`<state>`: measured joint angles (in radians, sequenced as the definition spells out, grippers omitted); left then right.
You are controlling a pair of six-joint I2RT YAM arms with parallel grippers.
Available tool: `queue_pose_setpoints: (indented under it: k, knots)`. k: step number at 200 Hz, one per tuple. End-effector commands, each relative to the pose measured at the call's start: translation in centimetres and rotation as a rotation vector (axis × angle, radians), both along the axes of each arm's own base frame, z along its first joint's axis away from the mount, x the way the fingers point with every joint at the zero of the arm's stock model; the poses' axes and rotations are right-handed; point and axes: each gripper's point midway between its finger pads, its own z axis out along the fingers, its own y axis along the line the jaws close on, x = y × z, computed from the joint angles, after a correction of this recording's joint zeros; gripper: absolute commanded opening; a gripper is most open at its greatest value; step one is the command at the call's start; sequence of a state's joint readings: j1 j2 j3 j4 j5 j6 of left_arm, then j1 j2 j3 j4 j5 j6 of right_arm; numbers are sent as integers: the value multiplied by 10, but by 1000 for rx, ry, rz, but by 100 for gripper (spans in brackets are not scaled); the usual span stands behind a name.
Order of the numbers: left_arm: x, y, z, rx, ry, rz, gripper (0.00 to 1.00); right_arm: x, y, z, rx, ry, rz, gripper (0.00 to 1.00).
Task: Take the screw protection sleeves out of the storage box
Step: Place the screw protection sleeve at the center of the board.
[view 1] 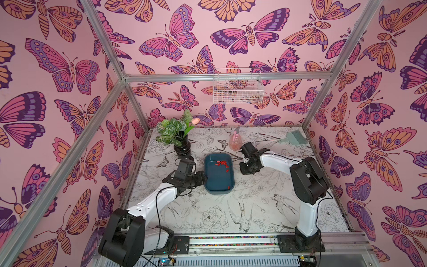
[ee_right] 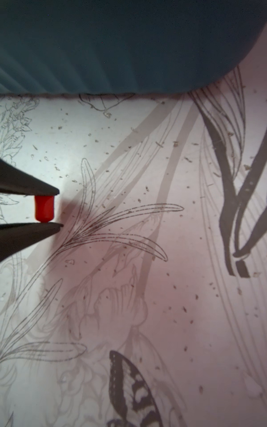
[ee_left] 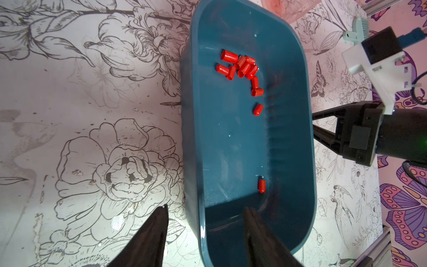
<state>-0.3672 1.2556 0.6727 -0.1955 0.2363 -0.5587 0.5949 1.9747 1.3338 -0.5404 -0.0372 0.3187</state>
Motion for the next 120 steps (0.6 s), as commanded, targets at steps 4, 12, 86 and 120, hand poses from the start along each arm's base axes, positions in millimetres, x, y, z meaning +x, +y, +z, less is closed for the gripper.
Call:
queue_pose_setpoints:
  k: [4,12,86,120]
  knots:
    - [-1,-3,7,-10,-6,-14,58,7,4,-1,18,5,-20,24]
    - [-1,-4,6,-11,-4,-15,58,7,4,-2,16,6,-21,24]
    - [-1,-5,7,-15,-1,-18,58,5,1,-9,-14,18,-17,29]
    - [0,-6,9,-21,-3,-18,58,5,-1,0,-15,4,-15,38]
